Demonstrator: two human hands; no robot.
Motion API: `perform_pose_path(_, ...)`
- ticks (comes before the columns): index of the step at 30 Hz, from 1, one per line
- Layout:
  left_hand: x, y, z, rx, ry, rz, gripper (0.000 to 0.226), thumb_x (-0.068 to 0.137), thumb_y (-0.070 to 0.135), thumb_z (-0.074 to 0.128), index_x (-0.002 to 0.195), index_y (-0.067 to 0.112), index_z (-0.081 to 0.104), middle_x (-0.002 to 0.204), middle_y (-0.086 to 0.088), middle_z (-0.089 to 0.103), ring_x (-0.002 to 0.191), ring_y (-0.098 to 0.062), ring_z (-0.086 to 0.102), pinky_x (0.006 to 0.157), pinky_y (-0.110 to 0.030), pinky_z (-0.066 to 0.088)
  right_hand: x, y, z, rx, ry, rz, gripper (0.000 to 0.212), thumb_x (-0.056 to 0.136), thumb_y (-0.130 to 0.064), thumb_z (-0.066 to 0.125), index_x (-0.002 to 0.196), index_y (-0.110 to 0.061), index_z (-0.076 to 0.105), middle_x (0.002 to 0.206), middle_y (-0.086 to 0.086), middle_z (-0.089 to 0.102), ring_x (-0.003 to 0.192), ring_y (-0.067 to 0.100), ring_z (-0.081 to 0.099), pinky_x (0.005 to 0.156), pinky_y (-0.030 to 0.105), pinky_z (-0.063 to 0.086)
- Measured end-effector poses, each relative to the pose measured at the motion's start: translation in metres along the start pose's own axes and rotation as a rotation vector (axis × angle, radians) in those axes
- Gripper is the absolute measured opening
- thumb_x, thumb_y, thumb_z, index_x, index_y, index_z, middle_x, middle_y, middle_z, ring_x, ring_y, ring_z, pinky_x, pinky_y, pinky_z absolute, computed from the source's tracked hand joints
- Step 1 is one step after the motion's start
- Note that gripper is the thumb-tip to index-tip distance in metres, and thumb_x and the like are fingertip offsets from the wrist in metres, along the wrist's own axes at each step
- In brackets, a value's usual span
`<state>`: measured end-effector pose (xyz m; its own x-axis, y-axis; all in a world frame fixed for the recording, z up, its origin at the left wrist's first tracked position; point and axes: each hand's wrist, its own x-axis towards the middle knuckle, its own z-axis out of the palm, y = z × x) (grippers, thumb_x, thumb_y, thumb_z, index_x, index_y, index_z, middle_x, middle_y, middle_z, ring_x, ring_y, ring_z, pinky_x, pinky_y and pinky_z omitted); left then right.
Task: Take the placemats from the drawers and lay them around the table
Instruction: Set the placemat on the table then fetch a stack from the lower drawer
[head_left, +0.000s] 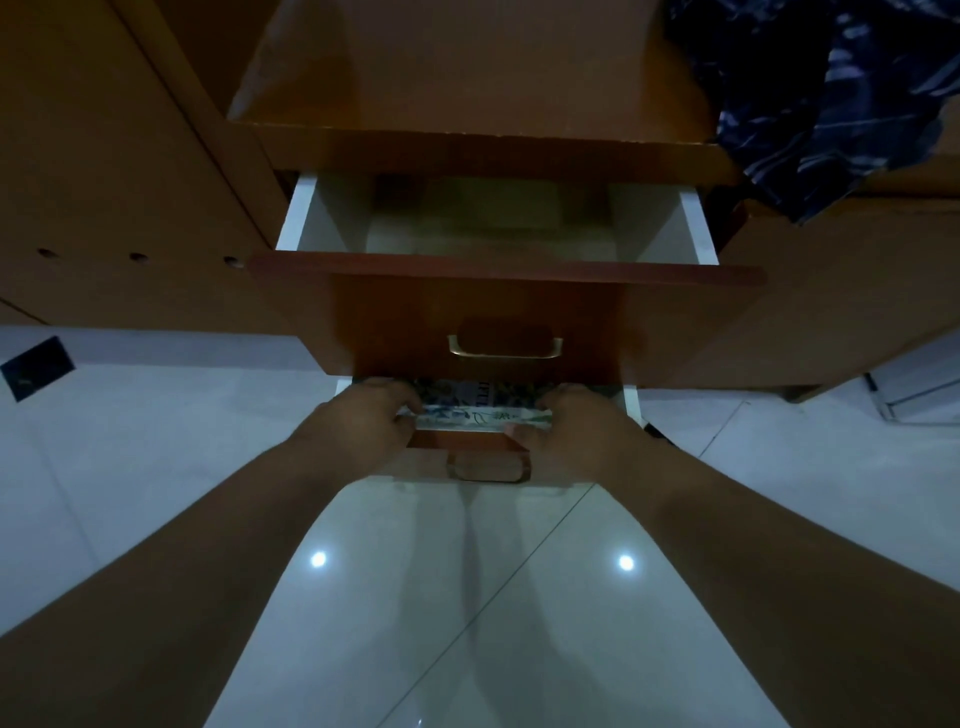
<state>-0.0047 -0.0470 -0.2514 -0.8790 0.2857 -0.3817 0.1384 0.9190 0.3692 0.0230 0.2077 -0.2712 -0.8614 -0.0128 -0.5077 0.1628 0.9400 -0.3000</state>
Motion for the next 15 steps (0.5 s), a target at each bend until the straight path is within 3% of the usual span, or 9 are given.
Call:
perform_pose_path(3,-0.002,-0.002,-0.001,-0.006,0.023,0.003,0.029,0.092,0.015,0.062,0.119,0.022,0.071,0.136,-0.005,0.058,0.105,-0.019,0.06,0.083,-0.027,0.053,-0.007,-0.001,-0.006,0.154,0.077,-0.008,0.053,0.084,-0.058,0.069,0.116,-0.016,0.07,0.118,0.001,0.065,0.101,0.015,0.062,0.084,0.027,0.053)
perform_pose_path(6,-0.004,-0.006,-0.005,-0.057,0.054,-0.001,0.04,0.081,0.0,0.065,0.112,0.023,0.074,0.126,-0.004,0.065,0.098,-0.017,0.06,0.074,-0.02,0.047,-0.012,0.003,-0.01,0.406,0.12,0.027,0.044,0.082,-0.03,0.081,0.122,-0.014,0.07,0.119,0.0,0.067,0.105,0.014,0.062,0.088,0.023,0.05)
perform_pose_path(10,-0.004,-0.008,-0.013,-0.142,0.118,-0.019,0.047,0.078,-0.012,0.06,0.106,0.022,0.076,0.108,0.005,0.065,0.095,-0.013,0.058,0.074,-0.02,0.045,-0.01,0.013,-0.008,0.684,0.245,0.15,0.044,0.083,0.004,0.067,0.121,-0.019,0.07,0.115,0.002,0.069,0.103,0.018,0.064,0.089,0.029,0.056)
perform_pose_path(15,0.002,-0.011,-0.007,-0.203,0.237,-0.058,0.043,0.08,-0.014,0.058,0.098,0.019,0.078,0.108,-0.001,0.073,0.093,-0.016,0.062,0.08,-0.024,0.048,-0.005,0.028,-0.005,0.871,0.283,0.279,0.043,0.083,0.012,0.058,0.093,-0.028,0.073,0.106,0.006,0.071,0.099,0.023,0.066,0.088,0.035,0.057)
